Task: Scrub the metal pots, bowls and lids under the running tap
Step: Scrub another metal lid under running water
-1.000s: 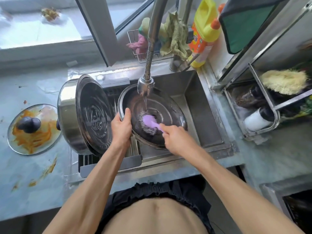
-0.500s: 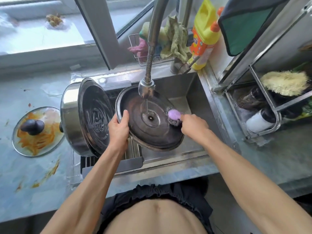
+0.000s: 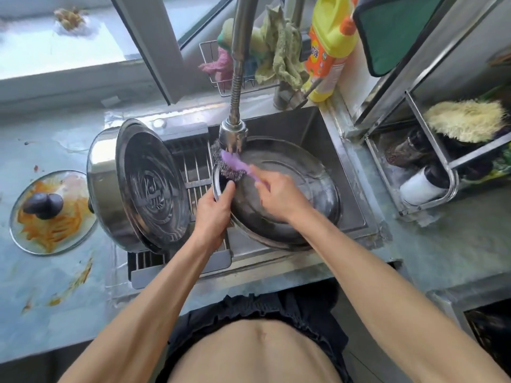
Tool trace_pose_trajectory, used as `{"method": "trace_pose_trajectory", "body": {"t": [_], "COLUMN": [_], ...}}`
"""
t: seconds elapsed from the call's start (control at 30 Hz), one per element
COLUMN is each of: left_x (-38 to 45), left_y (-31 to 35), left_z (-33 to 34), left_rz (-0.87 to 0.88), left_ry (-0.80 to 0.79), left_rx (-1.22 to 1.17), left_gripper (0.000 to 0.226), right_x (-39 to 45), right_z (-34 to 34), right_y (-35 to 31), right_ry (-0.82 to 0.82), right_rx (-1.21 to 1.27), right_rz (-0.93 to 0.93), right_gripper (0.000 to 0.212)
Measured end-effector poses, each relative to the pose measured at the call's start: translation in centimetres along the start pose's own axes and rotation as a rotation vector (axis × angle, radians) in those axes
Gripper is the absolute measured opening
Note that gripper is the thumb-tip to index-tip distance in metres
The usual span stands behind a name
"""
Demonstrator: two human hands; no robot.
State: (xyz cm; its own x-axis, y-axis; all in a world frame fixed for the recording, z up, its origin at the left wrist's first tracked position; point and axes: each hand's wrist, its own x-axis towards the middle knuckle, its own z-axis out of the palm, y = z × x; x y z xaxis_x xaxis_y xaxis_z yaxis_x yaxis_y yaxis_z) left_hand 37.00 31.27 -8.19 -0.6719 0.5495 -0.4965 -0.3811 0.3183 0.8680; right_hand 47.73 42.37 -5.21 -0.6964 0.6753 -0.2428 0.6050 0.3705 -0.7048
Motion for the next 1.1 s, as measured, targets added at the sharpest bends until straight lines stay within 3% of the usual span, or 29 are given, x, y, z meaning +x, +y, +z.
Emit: {"method": "trace_pose_trajectory", "body": {"t": [0.07,0.23,0.47,0.63,0.83,1.1], "left_x": [-0.2,-0.3,3.2,3.6,1.4,3.4], "left_y": [-0.3,0.0,0.5,-0.8,-3.6,-1.4], "left_z": [-0.4,-1.7,-0.2,1.0,0.1,0.6], "left_rz": [0.009,0.1,0.176,0.217,0.203,0.217], "left_ry": [0.007,0.049,0.105,0.091,0.031,0.119], "left_rx": [-0.01,0.134,0.331,0.393,0.421,0.571], "left_gripper": [0.011,0.021,0.016,0.024,0.058,0.033], "right_x": [2.1,4.4,0.4,1.2,0.7,1.4], "right_z": [-0.2,-1.8,-1.5,-2.1,-1.6,-1.8], "right_y": [0.0,0.6,-1.7,0.0,1.8,0.6], "right_ry": [0.008,0.039,-0.047,-0.031,-0.126,-0.184], "right_rx": [-0.118,-0.26,-0.266,-0.323,-0.33,-0.464], "right_rz": [0.003,0.149,-0.096,-0.064,0.0,-0.118], "right_gripper": [0.044,0.043,0.043,0.043,0.045,0.043]}}
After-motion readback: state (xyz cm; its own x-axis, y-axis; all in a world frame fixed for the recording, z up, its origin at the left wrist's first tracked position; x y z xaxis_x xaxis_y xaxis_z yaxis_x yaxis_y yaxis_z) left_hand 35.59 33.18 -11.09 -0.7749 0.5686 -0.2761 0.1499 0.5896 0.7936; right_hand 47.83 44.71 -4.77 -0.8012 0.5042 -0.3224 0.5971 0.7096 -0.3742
